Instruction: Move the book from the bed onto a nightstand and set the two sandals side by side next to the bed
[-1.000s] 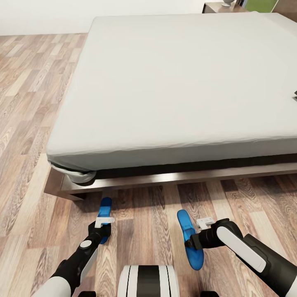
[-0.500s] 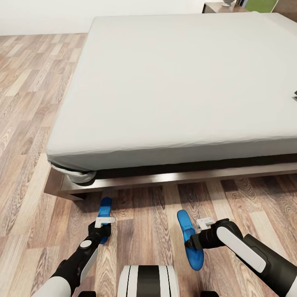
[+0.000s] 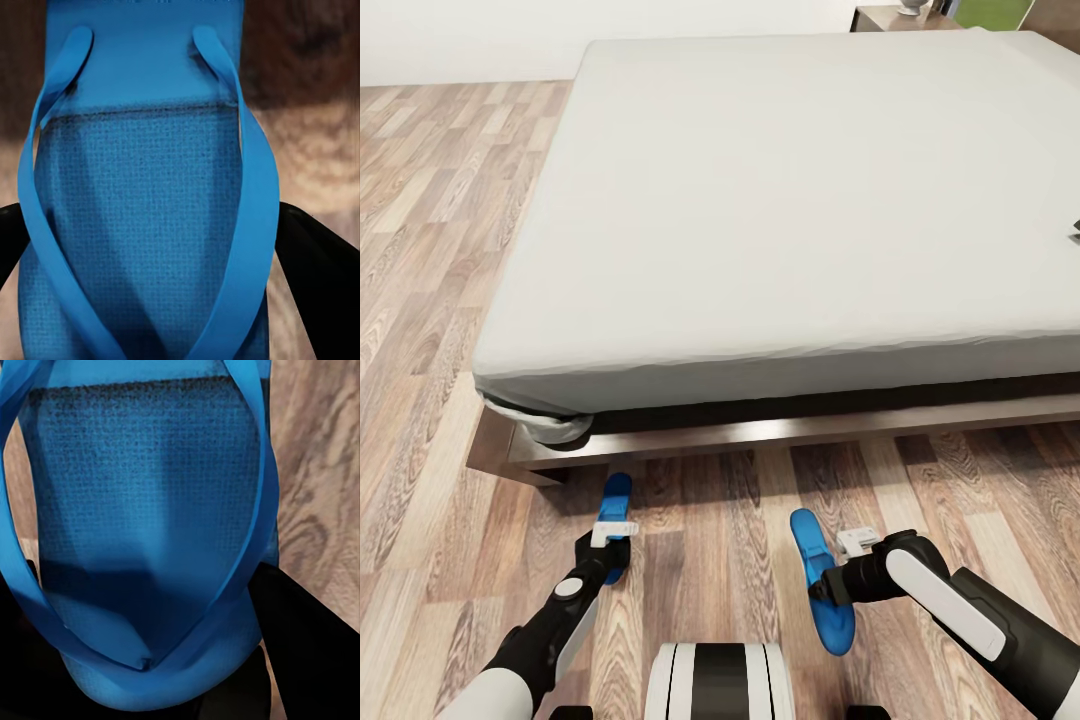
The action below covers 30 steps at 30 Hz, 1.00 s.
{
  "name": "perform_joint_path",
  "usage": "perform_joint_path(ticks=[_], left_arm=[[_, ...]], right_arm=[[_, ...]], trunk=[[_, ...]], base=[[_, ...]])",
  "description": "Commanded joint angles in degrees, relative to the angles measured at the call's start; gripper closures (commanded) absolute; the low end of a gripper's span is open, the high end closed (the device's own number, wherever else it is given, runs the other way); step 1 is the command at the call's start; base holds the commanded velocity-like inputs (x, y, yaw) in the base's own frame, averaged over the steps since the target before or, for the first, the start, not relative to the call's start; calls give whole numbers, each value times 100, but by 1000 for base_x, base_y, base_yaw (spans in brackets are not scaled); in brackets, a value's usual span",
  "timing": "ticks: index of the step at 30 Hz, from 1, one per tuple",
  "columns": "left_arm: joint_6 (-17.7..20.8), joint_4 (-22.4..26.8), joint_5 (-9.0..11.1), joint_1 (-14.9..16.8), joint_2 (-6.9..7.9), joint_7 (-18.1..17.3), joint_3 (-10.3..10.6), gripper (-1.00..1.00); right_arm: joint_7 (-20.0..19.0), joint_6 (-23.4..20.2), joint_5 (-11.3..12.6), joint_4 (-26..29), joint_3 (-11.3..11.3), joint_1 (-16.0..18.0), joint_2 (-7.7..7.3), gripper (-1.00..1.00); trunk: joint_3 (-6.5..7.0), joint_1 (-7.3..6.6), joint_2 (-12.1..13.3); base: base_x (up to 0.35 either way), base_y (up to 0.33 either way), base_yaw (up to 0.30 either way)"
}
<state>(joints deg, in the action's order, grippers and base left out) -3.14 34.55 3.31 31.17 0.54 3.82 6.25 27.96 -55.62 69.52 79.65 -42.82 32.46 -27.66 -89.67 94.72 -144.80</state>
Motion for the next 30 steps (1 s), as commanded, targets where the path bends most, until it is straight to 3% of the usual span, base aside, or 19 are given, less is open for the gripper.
perform_joint_path(ticks=[1, 17, 30], left_arm=[[-20, -1, 35, 3, 4, 40, 36, 100], [-28, 7, 38, 55, -1, 40, 43, 100], [-28, 5, 38, 122, 15, 40, 43, 100]], right_arm=[[70, 2, 62, 6, -15, 6, -6, 100], [70, -2, 62, 6, -7, 6, 3, 100], [70, -423, 71, 6, 9, 6, 32, 100]], trunk=[[-3, -1, -1], [-92, 9, -7], [-92, 9, -7]], base=[[0, 0, 0], [0, 0, 0], [0, 0, 0]])
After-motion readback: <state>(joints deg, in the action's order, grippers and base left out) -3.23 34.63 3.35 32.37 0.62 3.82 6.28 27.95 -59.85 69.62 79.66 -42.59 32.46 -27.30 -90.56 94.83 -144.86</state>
